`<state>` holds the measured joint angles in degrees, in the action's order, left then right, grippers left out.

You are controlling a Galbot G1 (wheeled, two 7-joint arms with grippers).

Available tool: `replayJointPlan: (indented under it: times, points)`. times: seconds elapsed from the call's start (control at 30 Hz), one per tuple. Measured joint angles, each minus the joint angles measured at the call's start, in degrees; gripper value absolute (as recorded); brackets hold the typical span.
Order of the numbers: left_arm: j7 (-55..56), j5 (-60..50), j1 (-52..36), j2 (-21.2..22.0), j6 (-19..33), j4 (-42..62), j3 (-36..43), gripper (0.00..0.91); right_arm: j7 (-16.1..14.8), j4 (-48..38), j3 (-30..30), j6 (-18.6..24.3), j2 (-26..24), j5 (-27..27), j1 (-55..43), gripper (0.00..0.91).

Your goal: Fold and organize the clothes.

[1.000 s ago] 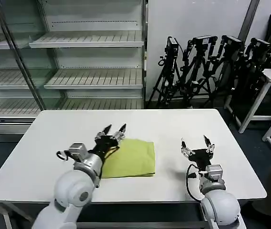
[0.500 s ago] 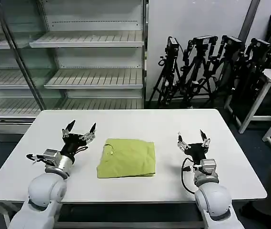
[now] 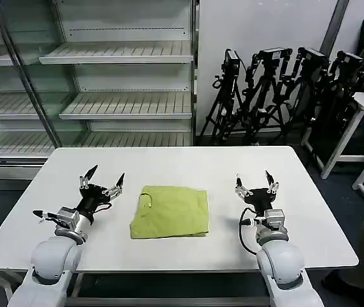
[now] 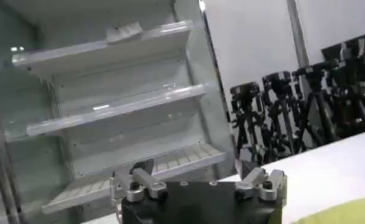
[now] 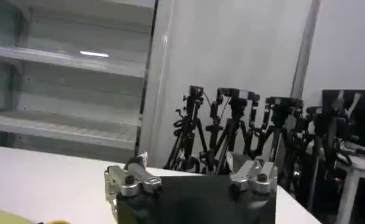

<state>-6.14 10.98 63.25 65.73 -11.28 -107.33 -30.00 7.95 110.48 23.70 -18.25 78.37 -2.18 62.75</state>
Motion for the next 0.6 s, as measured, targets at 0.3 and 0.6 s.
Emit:
replayJointPlan:
  times: [0.3, 0.6]
  points:
    - [-1.43, -1.20, 0.26, 0.02, 1.08, 0.92, -0.38, 0.907, -0.01, -0.22, -0.11, 0.12, -0.04, 0.53, -0.23, 0.907]
    - [-1.79, -1.74, 0.04, 0.17, 1.60, 0.98, 0.00, 0.907, 0.38, -0.09, -0.21, 0.50, 0.02, 1.25, 0.10, 0.907]
